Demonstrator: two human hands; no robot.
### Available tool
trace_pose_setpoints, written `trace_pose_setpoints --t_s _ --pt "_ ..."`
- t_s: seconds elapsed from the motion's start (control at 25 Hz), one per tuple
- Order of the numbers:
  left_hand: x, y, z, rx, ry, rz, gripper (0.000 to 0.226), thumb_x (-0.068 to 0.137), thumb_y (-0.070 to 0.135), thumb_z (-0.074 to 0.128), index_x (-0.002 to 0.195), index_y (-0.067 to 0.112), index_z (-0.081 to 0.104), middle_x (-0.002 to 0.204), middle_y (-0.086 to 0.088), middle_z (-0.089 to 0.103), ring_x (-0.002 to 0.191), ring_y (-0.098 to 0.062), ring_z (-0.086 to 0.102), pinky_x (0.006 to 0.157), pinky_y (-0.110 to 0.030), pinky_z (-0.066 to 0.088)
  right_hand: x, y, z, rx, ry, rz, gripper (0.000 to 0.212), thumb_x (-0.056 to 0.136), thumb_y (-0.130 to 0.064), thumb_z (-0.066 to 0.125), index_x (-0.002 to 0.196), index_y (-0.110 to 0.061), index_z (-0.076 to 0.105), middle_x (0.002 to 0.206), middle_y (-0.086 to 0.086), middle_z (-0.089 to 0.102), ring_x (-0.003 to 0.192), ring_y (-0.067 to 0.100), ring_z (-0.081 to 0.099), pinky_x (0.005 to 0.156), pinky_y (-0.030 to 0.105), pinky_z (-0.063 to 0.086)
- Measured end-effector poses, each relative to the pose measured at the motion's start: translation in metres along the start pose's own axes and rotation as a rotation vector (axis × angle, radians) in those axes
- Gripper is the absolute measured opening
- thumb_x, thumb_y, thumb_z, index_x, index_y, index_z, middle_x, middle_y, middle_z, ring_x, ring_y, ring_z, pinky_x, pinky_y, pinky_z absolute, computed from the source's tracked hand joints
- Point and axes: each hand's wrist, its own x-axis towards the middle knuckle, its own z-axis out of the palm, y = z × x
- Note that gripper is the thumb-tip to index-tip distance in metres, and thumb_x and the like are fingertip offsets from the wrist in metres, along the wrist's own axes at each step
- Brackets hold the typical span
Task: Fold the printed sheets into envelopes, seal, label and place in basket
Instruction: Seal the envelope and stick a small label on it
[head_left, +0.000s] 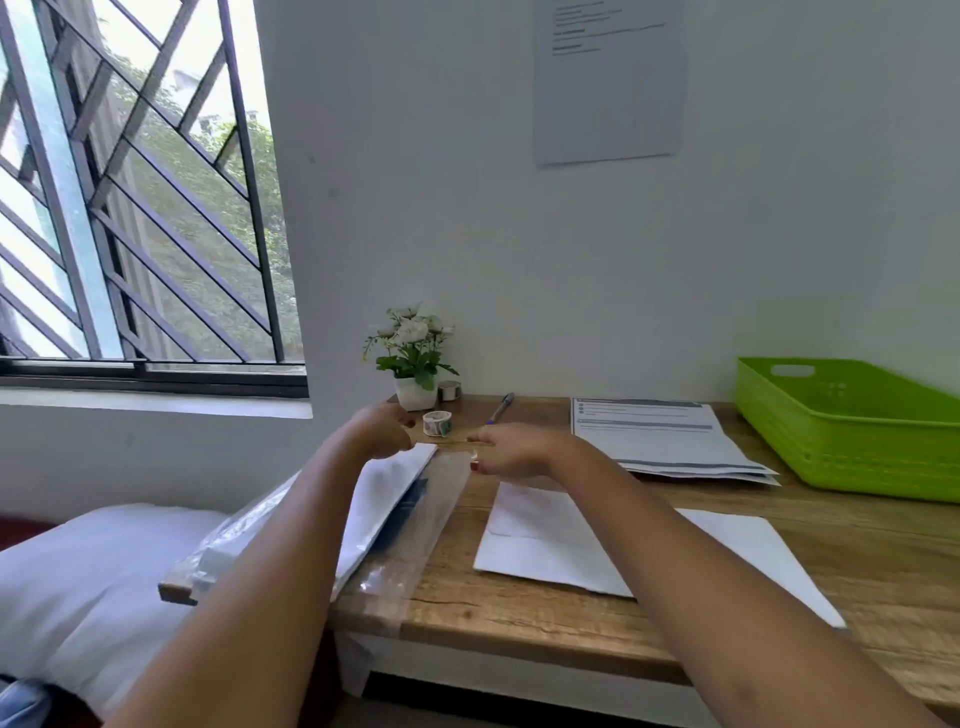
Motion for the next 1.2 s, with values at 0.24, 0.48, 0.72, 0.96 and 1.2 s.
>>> trace_pose_setpoints --t_s 0.24,0.48,0.72,0.96,1.2 --pt "0.038 -0.038 0.046 0.12 0.114 -0.006 0.041 0.092 0.033 0.045 0.133 0.033 0.046 0.141 -0.001 0.046 0.129 -0.024 0.042 0.103 -0.039 0.039 0.089 0.004 0.024 0.009 0.052 0.131 0.061 0.092 -0.012 0.045 0.149 -0.024 0.026 0.153 0.014 0.033 0.137 0.033 0.036 0.109 0.042 0.037" --pt "0.045 -0.042 0.057 0.166 0.199 0.033 0.045 0.092 0.035 0.041 0.138 0.036 0.037 0.142 0.0 0.044 0.131 -0.027 0.038 0.096 -0.042 0.041 0.135 -0.003 0.023 -0.138 0.092 0.129 0.068 0.089 -0.013 0.047 0.146 -0.043 0.023 0.15 0.009 0.038 0.132 0.033 0.042 0.103 0.045 0.042" --pt "0.04 -0.039 0.056 0.102 0.243 0.095 0.05 0.092 0.03 0.045 0.14 0.035 0.03 0.133 0.0 0.052 0.123 -0.025 0.047 0.087 -0.041 0.046 0.136 -0.005 0.025 -0.223 0.236 0.122 0.031 0.091 -0.018 0.05 0.118 -0.03 0.057 0.125 0.003 0.058 0.114 0.025 0.055 0.082 0.036 0.042" --pt "0.019 -0.01 0.044 -0.158 0.214 0.34 0.049 0.087 0.033 0.062 0.133 0.029 0.046 0.115 0.002 0.061 0.102 -0.018 0.056 0.082 -0.03 0.048 0.076 0.021 -0.005 -0.007 0.29 -0.025 0.024 0.093 -0.022 0.057 0.116 -0.022 0.06 0.117 0.002 0.062 0.103 0.021 0.058 0.083 0.033 0.048" --pt "-0.022 0.068 0.037 -0.431 -0.04 0.606 0.015 0.086 0.018 0.065 0.098 0.026 0.066 0.072 0.01 0.063 0.066 -0.007 0.056 0.057 -0.019 0.043 -0.025 0.078 -0.038 0.472 0.266 -0.096 0.01 0.087 -0.024 0.067 0.096 -0.022 0.063 0.097 0.001 0.065 0.079 0.012 0.061 0.062 0.024 0.05"
